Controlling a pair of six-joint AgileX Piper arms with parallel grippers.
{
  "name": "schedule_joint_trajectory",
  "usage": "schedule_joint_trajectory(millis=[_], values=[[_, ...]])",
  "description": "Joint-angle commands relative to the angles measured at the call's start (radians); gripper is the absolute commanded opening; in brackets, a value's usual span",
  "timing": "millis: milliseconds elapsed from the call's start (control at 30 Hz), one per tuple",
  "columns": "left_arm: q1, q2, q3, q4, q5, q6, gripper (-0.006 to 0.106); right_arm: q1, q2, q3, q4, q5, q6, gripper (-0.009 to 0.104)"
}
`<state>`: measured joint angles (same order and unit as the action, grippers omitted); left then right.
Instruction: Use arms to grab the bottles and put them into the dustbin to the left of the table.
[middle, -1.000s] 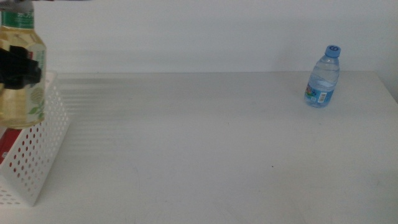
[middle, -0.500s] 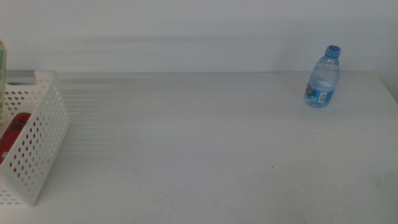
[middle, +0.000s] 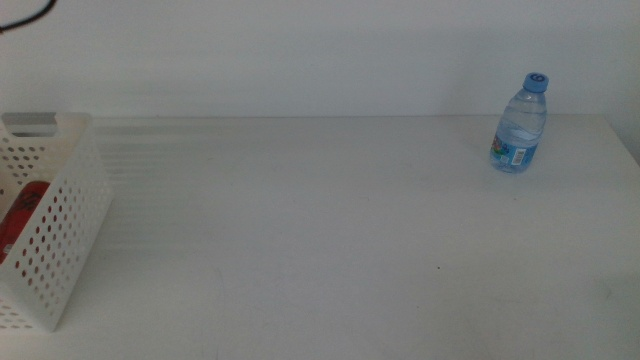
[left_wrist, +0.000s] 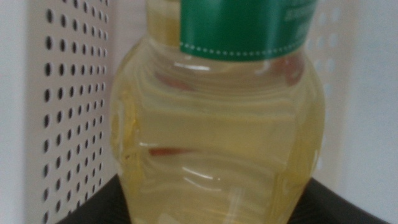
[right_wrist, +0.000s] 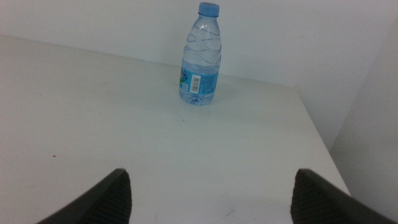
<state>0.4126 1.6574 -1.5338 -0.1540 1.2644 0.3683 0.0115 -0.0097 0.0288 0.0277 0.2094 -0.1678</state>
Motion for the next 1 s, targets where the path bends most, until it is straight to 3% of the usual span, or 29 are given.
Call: schedule_joint_trajectory(millis=[0, 467, 600, 667, 967], values=[[-0.001, -0.017, -0.042, -0.022, 0.036, -0.001, -0.005, -0.006, -0.027, -0.008, -0.007, -0.077, -0.012, 0.067], [-0.003, 0.119, -0.042, 0.009, 0.039, -0.035, -0.005, -0.006, -0.027, -0.008, -0.007, -0.077, -0.012, 0.067], [-0.022, 0.153, -0.04, 0.027, 0.028, -0.036, 0.002, -0.006, -0.027, -0.008, -0.007, -0.077, -0.012, 0.067], [-0.046, 0.162, -0.04, 0.063, 0.007, -0.036, 0.012, -0.006, -0.027, -0.008, -0.007, -0.077, -0.012, 0.067], [-0.161, 0.168, -0.04, 0.252, -0.098, -0.132, 0.08, -0.006, -0.027, -0.008, -0.007, -0.077, -0.012, 0.067]])
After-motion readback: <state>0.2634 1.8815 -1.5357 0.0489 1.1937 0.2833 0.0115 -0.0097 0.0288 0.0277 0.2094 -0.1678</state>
